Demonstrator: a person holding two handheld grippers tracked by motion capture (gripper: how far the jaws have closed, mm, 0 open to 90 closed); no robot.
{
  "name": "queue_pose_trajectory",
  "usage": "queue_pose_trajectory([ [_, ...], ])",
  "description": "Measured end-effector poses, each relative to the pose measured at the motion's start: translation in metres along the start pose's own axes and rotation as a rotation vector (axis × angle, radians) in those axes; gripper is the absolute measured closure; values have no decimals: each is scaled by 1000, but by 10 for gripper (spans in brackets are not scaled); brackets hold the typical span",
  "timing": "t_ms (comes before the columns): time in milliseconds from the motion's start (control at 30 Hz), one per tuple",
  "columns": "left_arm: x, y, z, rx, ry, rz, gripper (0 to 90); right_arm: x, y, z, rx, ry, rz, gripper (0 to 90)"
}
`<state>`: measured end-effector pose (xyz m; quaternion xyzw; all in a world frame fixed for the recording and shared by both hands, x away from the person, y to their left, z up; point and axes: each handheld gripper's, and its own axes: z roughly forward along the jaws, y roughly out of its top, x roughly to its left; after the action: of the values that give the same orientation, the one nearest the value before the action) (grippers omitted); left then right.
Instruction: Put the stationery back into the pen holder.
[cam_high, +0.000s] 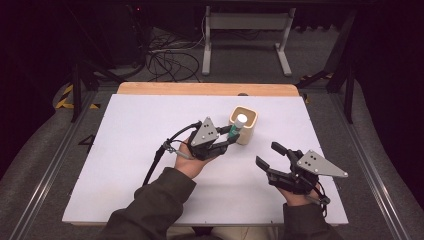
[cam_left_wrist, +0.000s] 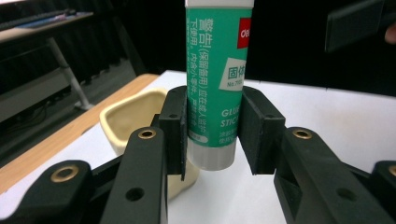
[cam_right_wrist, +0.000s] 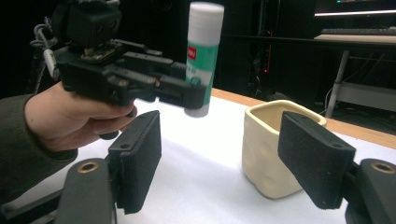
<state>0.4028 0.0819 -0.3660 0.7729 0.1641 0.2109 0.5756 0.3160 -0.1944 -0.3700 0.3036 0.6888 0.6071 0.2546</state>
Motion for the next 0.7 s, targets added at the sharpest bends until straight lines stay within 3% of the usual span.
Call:
queue_pose_trajectory([
  [333,13,3,12,-61,-4,-90,655,-4,-1,-3,-3,1,5,305],
  [433,16,4,16,-67,-11,-106,655,-5,-1,-4,-3,3,7,302],
  [567,18,6,23,-81,-8,-95,655,-6,-2,-4,4,11,3,302],
  [700,21,7,29,-118,-10,-130,655,-6,-2,-4,7,15,0,302],
])
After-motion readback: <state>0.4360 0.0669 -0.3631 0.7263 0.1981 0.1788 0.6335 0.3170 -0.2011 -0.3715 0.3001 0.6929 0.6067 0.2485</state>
